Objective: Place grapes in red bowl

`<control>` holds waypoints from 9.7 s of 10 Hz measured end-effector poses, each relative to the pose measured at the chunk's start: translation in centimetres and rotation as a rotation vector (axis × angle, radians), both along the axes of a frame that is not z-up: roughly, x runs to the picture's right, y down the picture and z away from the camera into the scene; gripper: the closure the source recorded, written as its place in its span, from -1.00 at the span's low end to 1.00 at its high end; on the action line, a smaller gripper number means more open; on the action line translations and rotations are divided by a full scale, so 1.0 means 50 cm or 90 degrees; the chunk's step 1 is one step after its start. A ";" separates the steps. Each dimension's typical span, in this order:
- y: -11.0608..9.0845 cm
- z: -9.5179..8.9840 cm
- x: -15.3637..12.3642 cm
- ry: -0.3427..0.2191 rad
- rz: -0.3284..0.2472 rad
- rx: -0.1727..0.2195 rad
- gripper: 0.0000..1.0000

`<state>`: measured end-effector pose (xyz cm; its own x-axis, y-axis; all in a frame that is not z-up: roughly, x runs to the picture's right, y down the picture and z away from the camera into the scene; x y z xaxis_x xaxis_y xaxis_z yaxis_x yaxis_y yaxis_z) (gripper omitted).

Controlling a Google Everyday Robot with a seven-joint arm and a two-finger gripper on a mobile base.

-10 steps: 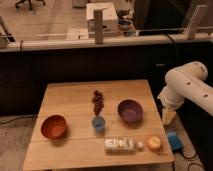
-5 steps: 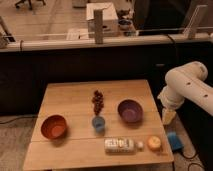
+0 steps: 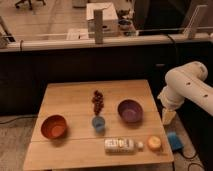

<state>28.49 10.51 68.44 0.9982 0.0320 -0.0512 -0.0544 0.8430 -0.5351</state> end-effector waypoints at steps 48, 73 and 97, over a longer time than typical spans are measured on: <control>-0.282 0.351 -0.703 -0.320 -0.304 0.181 -0.60; -0.178 0.521 -0.747 -0.418 -0.331 0.118 -0.60; -0.146 0.543 -0.745 -0.435 -0.340 0.099 -0.58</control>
